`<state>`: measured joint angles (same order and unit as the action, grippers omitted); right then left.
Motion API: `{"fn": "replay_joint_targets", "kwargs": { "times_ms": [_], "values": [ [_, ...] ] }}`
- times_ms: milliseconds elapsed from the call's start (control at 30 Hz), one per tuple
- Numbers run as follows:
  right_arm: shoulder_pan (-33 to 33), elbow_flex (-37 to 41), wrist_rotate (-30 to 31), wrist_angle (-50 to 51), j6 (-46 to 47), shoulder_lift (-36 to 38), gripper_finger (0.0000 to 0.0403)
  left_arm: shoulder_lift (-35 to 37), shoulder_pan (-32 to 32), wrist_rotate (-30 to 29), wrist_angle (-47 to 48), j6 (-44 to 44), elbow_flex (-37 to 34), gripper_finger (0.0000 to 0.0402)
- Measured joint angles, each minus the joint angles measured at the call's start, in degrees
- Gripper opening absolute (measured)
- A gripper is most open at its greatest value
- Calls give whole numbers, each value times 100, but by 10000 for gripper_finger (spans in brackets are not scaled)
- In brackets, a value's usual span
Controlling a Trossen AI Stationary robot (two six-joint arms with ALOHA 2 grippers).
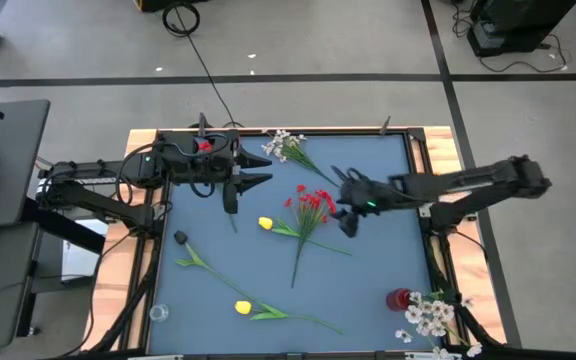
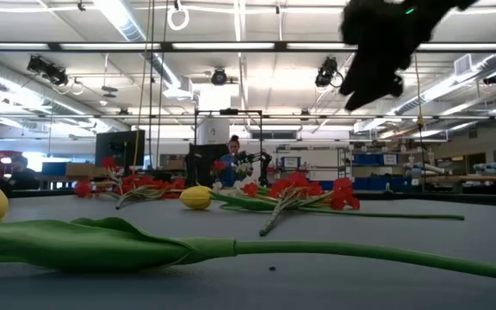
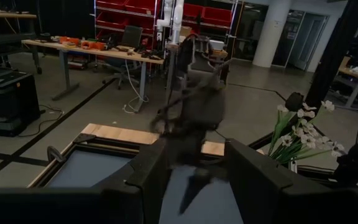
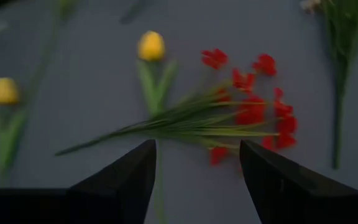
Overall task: Sort flowers into vase by color
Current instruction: Put the white flowers into the red vase
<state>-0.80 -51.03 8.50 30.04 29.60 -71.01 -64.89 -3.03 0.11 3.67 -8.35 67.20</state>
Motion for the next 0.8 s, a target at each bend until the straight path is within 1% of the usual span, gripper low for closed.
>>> {"fn": "replay_joint_targets", "kwargs": {
  "times_ms": [133,333,433,533,667,800],
  "values": [
    [713,-656,-381,459,-281,-982,231,1,1,0,1,1,0,167],
    [1613,-1670,-376,1015,-1034,-2252,230,1,1,-1,1,1,0,167],
    [2038,-2197,-390,1066,-1459,-2838,230,1,-2,-1,2,1,0,167],
    [2438,-2800,-605,1145,-1900,-3476,230,1,1,0,0,1,0,167],
    [2850,-3593,-892,1540,-2202,-4317,230,1,0,-1,0,1,0,167],
    [3114,-4381,-889,1828,-2463,-5028,230,1,-1,0,0,1,0,167]
  ]
}}
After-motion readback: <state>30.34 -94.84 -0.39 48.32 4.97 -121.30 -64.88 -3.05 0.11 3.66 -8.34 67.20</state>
